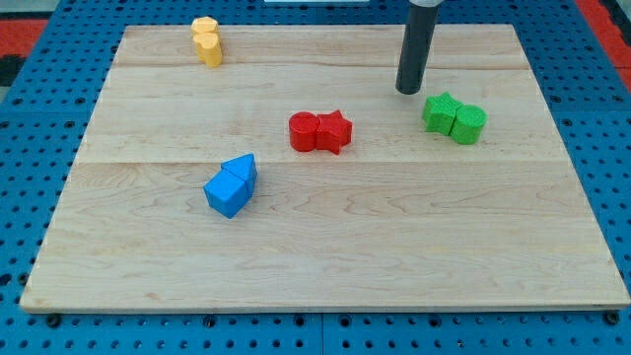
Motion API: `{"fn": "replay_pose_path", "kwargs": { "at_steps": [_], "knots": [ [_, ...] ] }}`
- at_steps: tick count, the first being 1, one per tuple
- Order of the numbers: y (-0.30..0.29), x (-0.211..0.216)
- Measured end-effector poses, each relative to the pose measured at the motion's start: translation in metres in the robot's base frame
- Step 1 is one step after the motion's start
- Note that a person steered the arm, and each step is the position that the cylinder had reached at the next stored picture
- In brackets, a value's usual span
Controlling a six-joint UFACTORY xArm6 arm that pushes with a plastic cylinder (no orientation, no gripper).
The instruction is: Move the red blocks near the green blocks
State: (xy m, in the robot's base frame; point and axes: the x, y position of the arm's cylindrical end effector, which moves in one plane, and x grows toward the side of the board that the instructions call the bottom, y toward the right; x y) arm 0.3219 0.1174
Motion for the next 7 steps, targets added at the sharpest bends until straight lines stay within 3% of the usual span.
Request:
{"fn": "replay_pose_path", "kwargs": {
  "at_steps": [3, 5, 7],
  "knots": [
    [0.000, 0.001],
    [-0.002, -0.038],
    [0.071, -0.047]
  ]
}}
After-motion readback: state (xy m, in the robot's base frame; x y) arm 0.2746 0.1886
